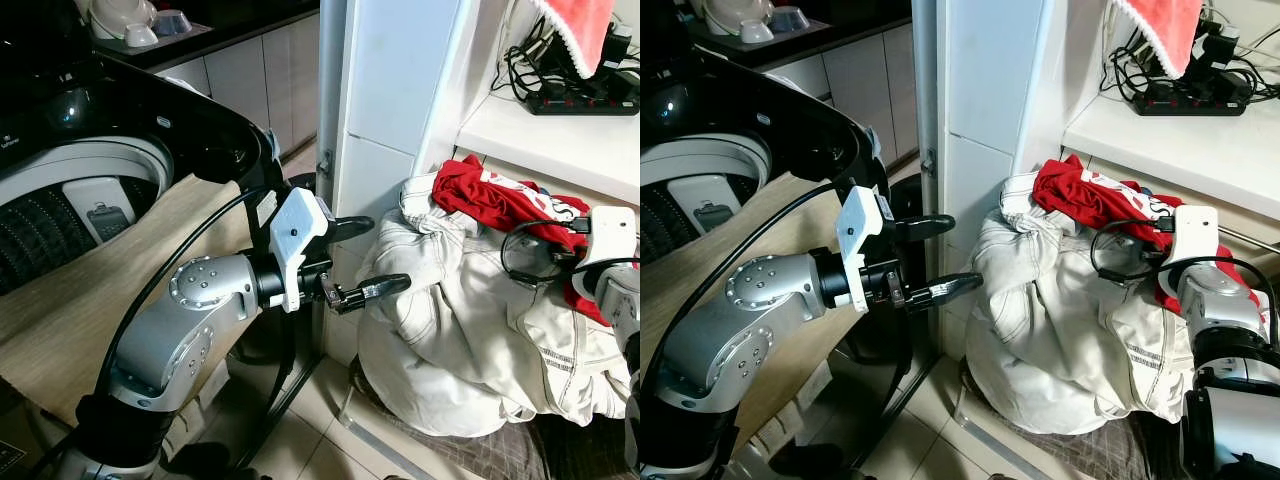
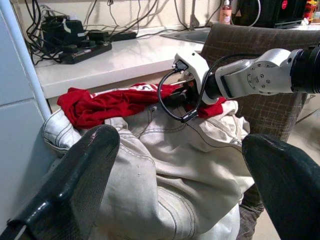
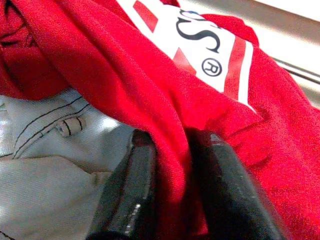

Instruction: Clothes washing

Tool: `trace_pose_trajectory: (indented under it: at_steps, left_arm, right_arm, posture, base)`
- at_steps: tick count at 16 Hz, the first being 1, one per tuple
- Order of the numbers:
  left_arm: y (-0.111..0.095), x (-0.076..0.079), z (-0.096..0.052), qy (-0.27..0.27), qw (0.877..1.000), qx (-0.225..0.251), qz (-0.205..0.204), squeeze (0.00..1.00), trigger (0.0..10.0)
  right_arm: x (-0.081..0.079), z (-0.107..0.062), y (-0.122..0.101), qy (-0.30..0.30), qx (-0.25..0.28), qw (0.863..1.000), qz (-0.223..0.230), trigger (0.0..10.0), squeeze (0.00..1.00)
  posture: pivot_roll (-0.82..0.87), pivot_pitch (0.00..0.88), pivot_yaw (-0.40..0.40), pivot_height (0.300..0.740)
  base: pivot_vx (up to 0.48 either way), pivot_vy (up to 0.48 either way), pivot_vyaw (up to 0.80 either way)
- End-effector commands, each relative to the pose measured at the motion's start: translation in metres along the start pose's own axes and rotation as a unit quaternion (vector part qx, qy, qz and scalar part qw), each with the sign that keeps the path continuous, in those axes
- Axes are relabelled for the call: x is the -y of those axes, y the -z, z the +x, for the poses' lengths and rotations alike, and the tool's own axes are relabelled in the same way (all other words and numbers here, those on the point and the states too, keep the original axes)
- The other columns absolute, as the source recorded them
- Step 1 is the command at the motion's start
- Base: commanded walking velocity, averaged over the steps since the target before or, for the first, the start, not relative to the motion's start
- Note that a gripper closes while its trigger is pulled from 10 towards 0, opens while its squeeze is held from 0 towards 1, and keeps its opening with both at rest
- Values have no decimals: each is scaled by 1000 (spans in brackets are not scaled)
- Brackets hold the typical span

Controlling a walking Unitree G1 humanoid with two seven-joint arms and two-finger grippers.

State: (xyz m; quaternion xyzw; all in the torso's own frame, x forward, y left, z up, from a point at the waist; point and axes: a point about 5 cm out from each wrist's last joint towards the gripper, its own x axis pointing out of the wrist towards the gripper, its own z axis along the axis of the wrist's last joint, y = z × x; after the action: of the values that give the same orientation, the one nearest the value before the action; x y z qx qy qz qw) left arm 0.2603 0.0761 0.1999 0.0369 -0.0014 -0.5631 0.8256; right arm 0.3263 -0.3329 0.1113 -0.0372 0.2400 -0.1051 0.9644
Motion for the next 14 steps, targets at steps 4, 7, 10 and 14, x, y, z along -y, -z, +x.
trace_pose_trajectory:
  at_steps: [4,7,10,14]
  left_arm:
    - [-2,-1,-1,-4,1000,-2,5,0,10000]
    - [-7,-8,-2,-34,999,13,10,0,10000]
    - [-12,-13,1,-56,998,34,19,0,10000]
    - [-33,-21,11,-97,990,86,53,0,10000]
  right_arm:
    - [0,0,-6,-1,9,998,58,0,0]
    - [-7,-5,-46,-69,74,983,156,0,0]
    - [-27,-30,-94,-196,139,952,190,0,0]
    - [-66,-91,-134,-357,194,903,137,0,0]
  posture:
    - [-78,0,25,740]
    - [-74,0,24,740]
    - [-80,0,27,740]
    - [-89,0,26,740]
  base:
    - [0,0,0]
    - [0,0,0]
    - [0,0,0]
    - [0,0,0]
